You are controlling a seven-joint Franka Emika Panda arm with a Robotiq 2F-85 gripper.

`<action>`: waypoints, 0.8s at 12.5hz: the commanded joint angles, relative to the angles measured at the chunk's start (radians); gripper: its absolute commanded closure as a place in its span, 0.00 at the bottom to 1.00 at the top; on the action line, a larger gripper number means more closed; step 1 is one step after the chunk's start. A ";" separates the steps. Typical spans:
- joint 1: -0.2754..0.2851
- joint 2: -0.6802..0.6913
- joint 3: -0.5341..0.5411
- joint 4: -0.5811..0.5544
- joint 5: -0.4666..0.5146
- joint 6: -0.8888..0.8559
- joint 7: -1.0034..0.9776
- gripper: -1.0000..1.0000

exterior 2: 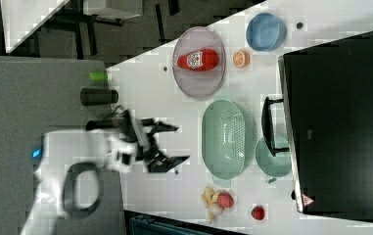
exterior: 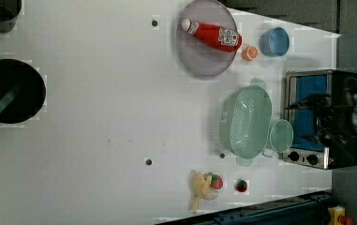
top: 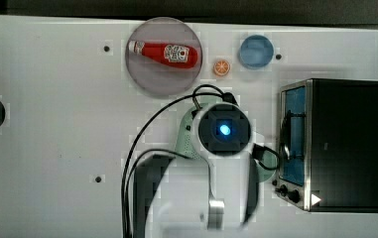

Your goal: Drag strainer left to right.

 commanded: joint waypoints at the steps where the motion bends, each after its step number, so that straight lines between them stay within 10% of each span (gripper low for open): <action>1: 0.003 -0.107 -0.003 0.085 0.037 -0.115 -0.213 0.00; 10: 0.005 -0.181 0.012 0.240 0.012 -0.498 -0.214 0.00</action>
